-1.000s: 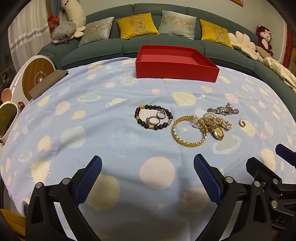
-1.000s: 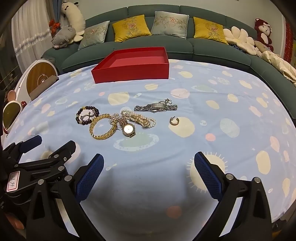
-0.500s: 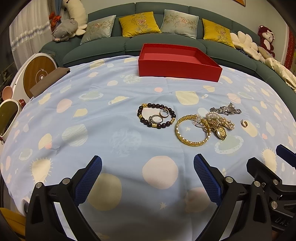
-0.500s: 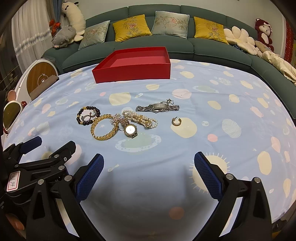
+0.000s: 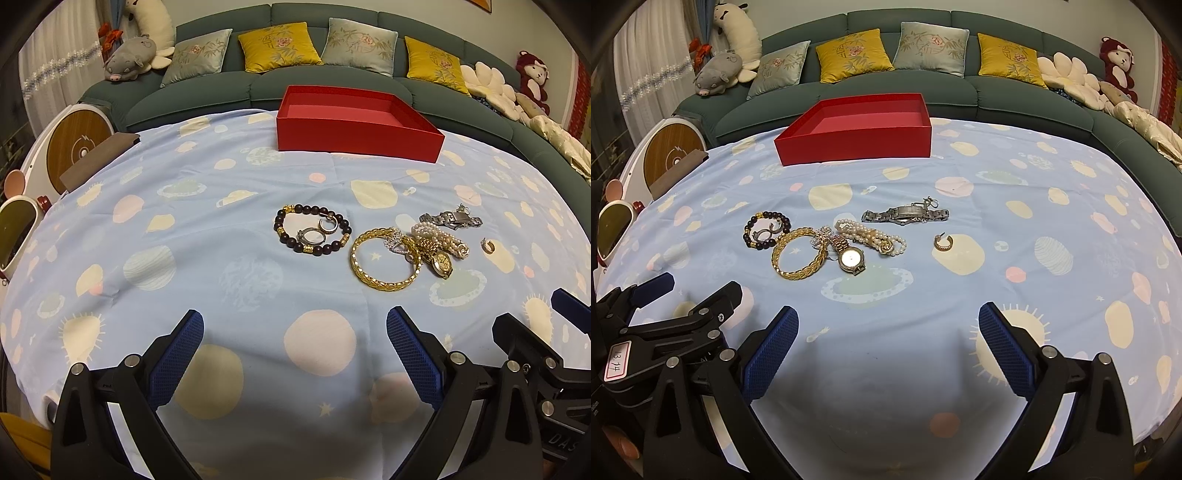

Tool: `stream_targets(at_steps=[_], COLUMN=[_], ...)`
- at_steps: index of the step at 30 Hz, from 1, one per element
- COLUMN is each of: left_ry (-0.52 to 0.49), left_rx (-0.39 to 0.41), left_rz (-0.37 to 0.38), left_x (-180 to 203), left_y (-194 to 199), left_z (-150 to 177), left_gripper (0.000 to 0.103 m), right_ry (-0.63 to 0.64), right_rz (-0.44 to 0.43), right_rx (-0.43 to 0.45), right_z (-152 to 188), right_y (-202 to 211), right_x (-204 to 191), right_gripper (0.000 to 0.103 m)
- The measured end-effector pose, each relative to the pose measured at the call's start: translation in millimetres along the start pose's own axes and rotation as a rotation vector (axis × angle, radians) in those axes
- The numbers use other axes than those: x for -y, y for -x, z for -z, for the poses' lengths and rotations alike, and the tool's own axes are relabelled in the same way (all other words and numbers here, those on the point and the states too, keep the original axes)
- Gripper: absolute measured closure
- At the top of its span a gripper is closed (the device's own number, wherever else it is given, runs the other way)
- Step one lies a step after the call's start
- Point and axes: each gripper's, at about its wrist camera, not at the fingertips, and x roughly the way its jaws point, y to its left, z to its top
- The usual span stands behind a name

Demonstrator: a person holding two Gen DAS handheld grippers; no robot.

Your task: Organize jewelry

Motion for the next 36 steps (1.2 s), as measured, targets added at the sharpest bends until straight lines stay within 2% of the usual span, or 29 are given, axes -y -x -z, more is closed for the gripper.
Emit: stream_targets(at_steps=[36], left_ry=[-0.002], left_rx=[-0.005], left_rz=[-0.011], left_x=[-0.7], left_y=[-1.9], left_z=[1.2], left_gripper=[0.006], right_ry=[0.003], right_rz=[0.0], right_rx=[0.001], right_z=[-0.6], right_y=[-1.2], right_x=[-2.7], right_gripper=[0.007])
